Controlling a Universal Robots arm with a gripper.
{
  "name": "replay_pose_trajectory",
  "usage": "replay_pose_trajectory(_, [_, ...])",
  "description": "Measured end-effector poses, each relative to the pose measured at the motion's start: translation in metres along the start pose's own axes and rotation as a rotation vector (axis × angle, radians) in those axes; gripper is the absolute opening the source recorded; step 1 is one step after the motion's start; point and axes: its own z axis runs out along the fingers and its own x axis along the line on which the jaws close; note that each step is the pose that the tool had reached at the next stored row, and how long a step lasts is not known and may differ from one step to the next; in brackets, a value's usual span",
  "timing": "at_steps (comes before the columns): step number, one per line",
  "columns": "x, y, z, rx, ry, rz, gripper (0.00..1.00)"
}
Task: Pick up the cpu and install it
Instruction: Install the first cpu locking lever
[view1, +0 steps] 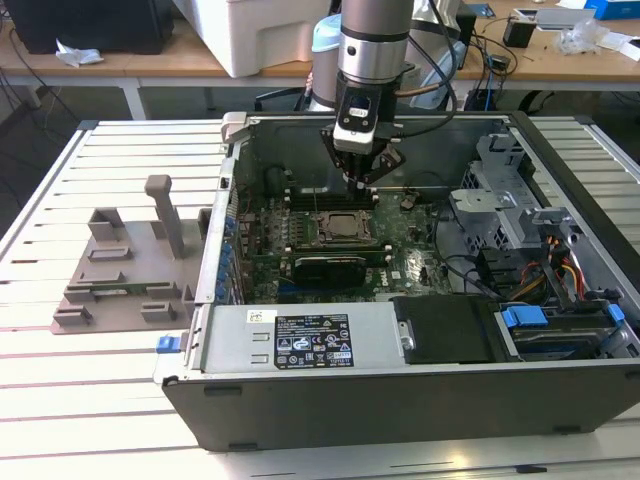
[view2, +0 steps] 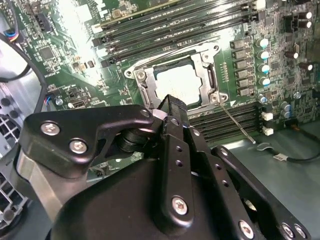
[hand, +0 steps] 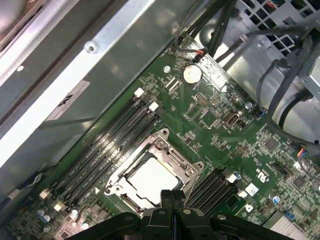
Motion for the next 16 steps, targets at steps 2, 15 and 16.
replay_pose_trajectory(2, [0.0000,0.0000,0.0000,-0.0006,-0.0010,-0.016,0.11])
replay_pose_trajectory(15, [0.0000,0.0000,0.0001,-0.0065,-0.0108,-0.172,0.11])
replay_pose_trajectory(16, [0.0000,0.0000,0.0000,-0.0071,-0.0121,-0.192,0.11])
